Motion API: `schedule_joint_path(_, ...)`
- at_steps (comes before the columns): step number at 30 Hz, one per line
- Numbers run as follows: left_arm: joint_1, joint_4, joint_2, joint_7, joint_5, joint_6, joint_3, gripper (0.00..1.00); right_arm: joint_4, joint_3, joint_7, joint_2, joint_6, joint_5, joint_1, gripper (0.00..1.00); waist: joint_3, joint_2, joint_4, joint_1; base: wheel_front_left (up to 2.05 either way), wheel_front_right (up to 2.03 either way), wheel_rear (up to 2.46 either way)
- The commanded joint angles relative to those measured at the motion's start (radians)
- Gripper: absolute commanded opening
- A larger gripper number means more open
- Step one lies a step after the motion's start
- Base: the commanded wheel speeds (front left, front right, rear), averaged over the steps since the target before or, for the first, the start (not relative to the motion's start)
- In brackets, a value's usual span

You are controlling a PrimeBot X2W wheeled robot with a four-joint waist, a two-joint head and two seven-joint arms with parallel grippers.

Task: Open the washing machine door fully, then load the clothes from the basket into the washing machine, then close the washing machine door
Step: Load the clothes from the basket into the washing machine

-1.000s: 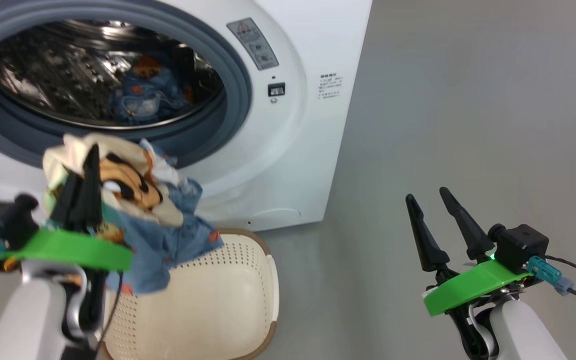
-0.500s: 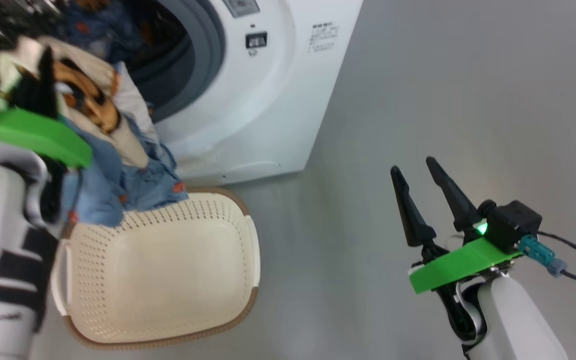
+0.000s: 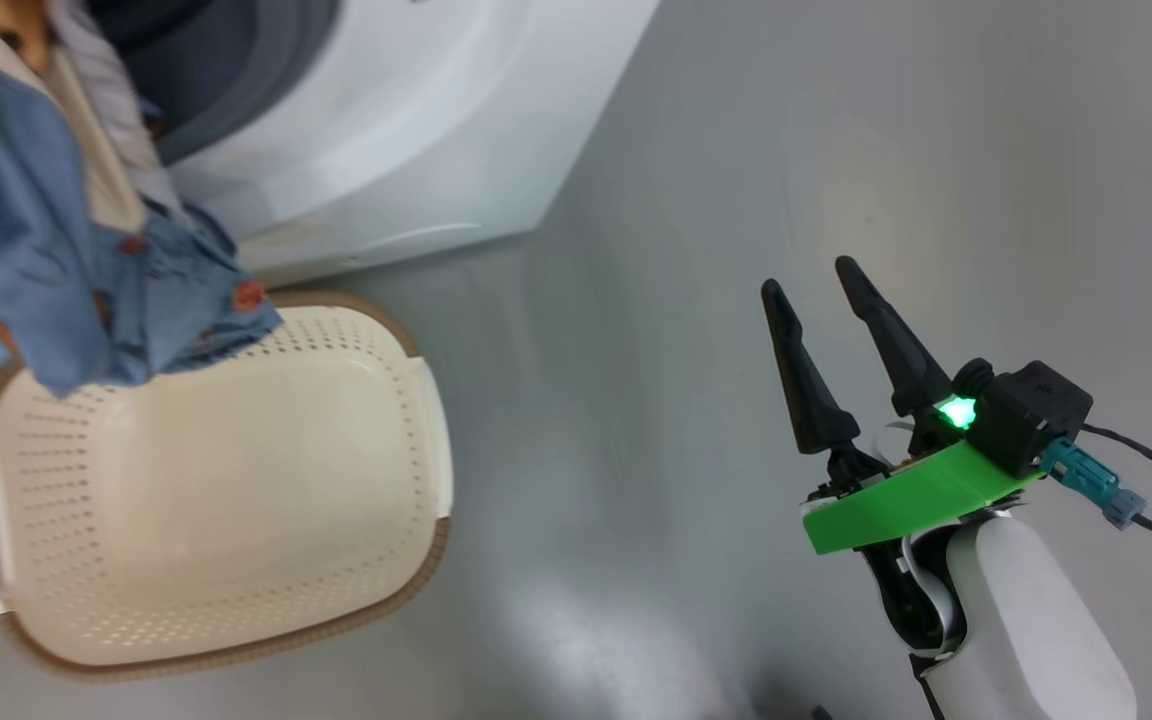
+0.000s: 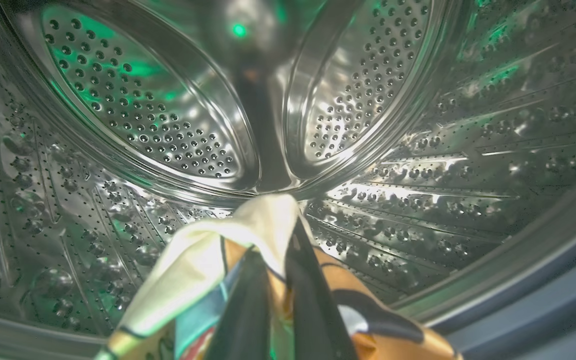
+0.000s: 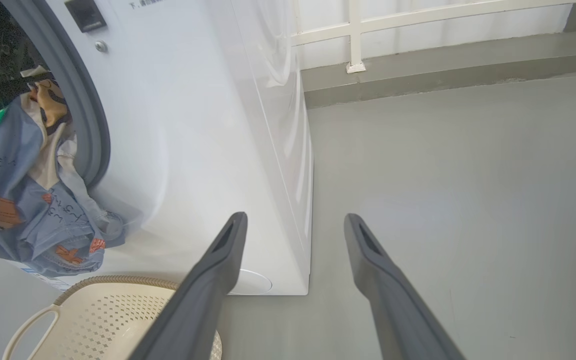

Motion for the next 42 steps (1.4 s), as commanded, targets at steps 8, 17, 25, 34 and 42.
schedule_joint_path(8, -0.172, -0.007, 0.080, -0.011, 0.010, 0.002, 0.009, 0.00, -0.046, 0.029, -0.012, 0.007, 0.002, 0.036, -0.001, 1.00, 0.093, 0.0000, -0.088, 0.0000, 0.00, 0.00, 0.00)
schedule_joint_path(17, -0.148, -0.093, 0.070, -0.012, 0.068, 0.025, 0.089, 0.83, -0.051, 0.027, -0.012, 0.007, 0.002, 0.045, -0.006, 1.00, 0.105, 0.0000, -0.087, 0.0000, 0.00, 0.00, 0.00)
schedule_joint_path(25, -0.151, 0.021, 0.055, -0.012, 0.116, 0.013, 0.039, 1.00, -0.038, 0.027, -0.012, 0.007, 0.002, 0.040, -0.018, 1.00, 0.087, 0.0000, -0.063, 0.0000, 0.00, 0.00, 0.00)
schedule_joint_path(34, -0.071, -0.011, 0.041, -0.012, 0.162, 0.020, 0.038, 1.00, -0.024, 0.015, -0.012, 0.007, 0.002, 0.041, -0.016, 1.00, 0.039, 0.0000, -0.027, 0.0000, 0.00, 0.00, 0.00)
schedule_joint_path(42, 0.033, -0.067, 0.018, -0.012, 0.173, 0.026, 0.060, 1.00, -0.001, 0.016, -0.012, 0.007, 0.002, 0.047, -0.018, 1.00, -0.016, 0.0000, 0.009, 0.0000, 0.00, 0.00, 0.00)
